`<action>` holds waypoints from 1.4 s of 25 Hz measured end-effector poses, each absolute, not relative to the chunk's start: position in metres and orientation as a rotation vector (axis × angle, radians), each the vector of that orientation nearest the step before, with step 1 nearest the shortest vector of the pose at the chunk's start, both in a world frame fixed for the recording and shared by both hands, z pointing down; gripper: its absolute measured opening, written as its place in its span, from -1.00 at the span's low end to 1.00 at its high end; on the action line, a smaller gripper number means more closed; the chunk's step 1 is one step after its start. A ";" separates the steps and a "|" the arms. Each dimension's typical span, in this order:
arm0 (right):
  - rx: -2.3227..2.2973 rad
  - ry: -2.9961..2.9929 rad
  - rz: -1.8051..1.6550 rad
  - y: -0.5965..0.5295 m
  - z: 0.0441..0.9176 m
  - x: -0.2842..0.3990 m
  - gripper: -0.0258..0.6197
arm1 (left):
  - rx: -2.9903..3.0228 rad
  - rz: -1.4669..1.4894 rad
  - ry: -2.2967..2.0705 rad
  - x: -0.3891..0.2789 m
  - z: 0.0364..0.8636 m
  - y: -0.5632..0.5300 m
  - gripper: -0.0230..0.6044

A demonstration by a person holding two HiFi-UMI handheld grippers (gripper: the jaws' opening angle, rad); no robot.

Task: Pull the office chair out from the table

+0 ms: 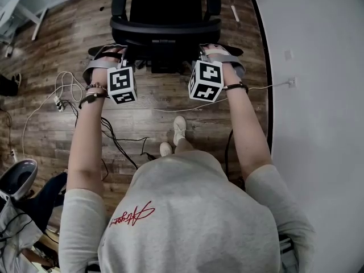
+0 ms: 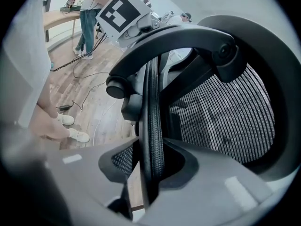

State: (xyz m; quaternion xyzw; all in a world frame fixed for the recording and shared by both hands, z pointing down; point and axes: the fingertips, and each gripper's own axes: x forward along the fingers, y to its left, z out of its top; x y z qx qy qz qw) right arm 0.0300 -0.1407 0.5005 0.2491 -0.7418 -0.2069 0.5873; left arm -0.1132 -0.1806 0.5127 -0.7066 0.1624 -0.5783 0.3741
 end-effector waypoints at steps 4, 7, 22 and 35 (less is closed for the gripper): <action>0.574 -1.728 -0.480 -0.146 0.497 0.031 -0.58 | -1.814 -1.485 0.417 -0.112 0.509 -0.186 -0.69; 0.577 -1.724 -0.489 -0.133 0.496 0.029 -0.58 | -1.810 -1.480 0.422 -0.114 0.508 -0.173 -0.69; 0.613 -1.713 -0.507 -0.061 0.510 0.026 -0.59 | -1.789 -1.465 0.412 -0.117 0.520 -0.102 -0.69; 0.624 -1.708 -0.519 -0.021 0.514 0.028 -0.59 | -1.776 -1.450 0.415 -0.115 0.524 -0.063 -0.69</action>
